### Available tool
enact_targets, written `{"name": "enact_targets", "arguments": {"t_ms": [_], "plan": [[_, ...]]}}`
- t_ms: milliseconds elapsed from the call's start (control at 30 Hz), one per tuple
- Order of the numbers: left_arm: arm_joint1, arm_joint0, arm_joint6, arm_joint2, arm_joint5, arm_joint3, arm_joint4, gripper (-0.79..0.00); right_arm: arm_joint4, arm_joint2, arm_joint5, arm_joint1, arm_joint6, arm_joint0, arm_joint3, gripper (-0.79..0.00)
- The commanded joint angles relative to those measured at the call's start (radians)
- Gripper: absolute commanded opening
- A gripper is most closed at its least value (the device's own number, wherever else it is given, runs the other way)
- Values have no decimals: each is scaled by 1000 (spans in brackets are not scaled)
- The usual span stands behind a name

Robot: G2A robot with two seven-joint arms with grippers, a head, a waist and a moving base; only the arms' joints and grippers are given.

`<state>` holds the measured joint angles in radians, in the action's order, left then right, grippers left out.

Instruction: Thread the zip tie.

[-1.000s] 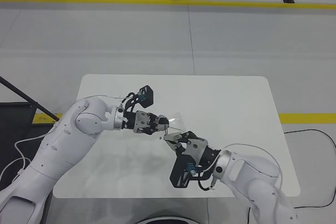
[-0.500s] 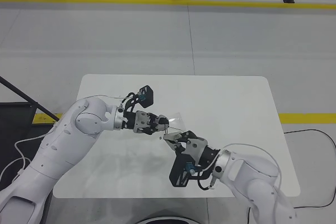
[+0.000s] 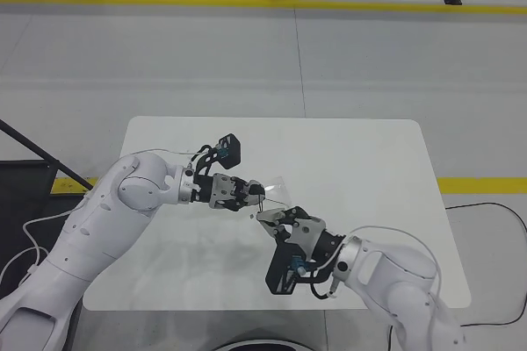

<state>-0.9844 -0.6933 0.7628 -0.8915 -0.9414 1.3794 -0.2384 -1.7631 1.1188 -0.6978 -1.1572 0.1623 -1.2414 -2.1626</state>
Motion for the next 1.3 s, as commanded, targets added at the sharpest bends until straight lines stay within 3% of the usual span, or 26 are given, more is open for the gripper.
{"name": "enact_targets", "arguments": {"t_ms": [0, 1267], "plan": [[0, 0, 0, 0, 0, 0, 0, -785, 1, -1, 1, 0, 2, 2, 2, -785], [0, 0, 0, 0, 0, 0, 0, -785, -212, -57, 276, -11, -1, -38, -32, -785]]}}
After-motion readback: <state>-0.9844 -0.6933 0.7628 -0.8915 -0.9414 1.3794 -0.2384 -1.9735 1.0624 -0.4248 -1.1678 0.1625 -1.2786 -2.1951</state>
